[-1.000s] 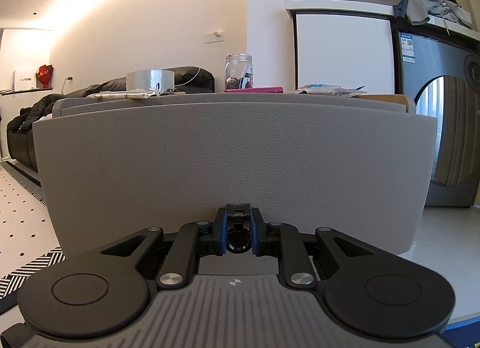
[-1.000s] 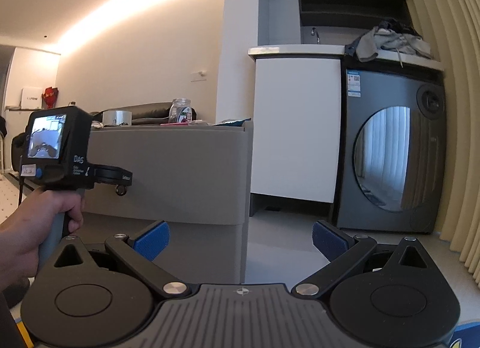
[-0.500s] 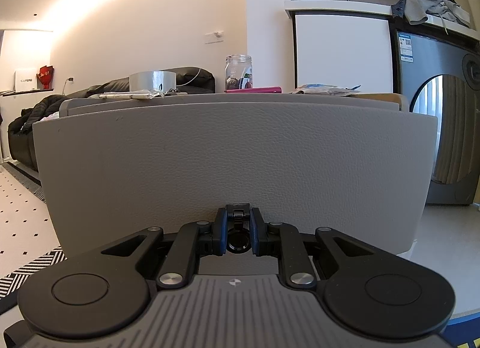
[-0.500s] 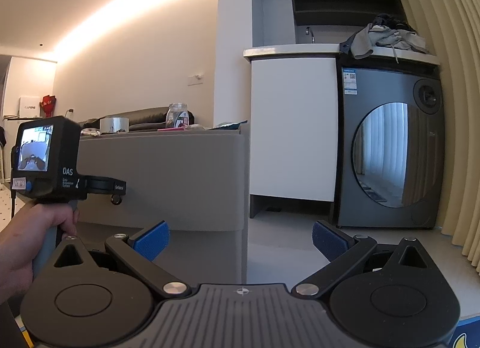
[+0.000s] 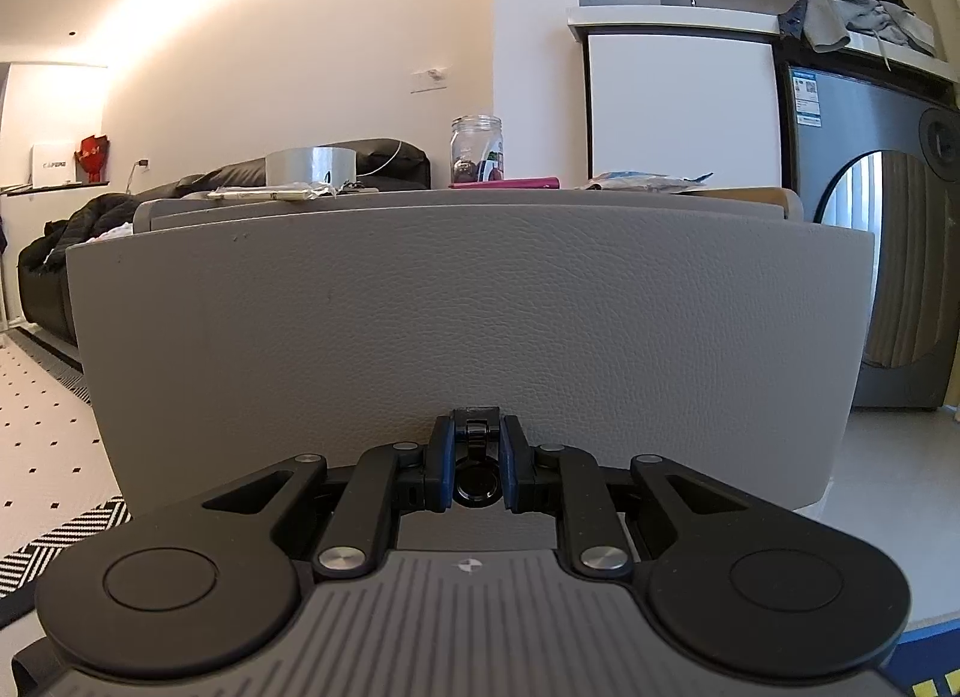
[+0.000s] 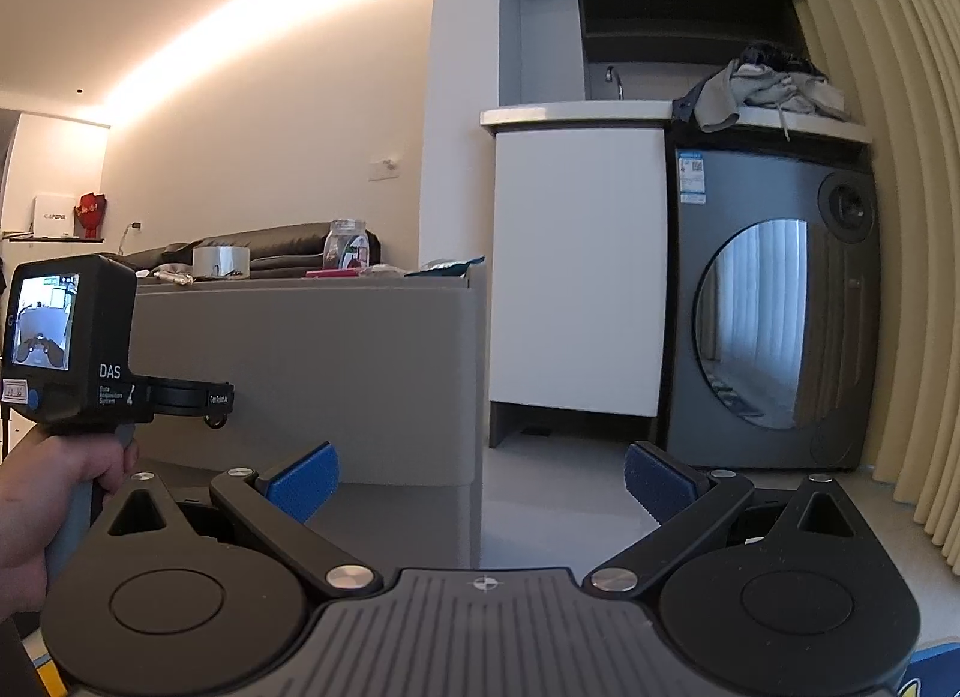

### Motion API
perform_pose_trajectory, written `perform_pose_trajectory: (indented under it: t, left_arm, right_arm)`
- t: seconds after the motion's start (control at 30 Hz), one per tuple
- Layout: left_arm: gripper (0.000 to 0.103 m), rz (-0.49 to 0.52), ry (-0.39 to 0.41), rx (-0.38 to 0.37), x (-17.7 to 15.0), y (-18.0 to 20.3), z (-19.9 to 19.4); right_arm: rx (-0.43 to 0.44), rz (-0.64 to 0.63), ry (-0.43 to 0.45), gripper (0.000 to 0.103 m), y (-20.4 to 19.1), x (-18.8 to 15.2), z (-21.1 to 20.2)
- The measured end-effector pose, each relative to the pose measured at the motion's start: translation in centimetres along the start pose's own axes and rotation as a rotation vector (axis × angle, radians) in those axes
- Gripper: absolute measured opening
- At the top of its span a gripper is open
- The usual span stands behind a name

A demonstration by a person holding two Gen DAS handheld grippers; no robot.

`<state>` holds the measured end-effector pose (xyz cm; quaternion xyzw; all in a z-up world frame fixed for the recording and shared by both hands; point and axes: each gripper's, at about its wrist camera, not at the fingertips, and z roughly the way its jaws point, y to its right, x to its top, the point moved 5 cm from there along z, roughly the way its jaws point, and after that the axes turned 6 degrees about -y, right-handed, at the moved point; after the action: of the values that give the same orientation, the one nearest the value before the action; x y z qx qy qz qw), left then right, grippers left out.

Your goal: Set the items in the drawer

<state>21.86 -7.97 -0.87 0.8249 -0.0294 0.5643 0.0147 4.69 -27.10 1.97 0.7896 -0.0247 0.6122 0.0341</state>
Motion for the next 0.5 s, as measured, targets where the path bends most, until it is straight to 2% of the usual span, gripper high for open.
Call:
perform_pose_trajectory:
  t: [0.3,0.5]
  left_arm:
    - [0.017,-0.016,-0.004,-0.005,-0.3,-0.1,-0.7]
    - [0.017,-0.008,-0.004,-0.008,-0.6,-0.2,-1.5]
  right_arm:
    - [0.018,-0.005,0.018,0.103,-0.8,0.3,-0.1]
    - [0.034,0.011,0.000,0.103,-0.8,-0.3,0.0]
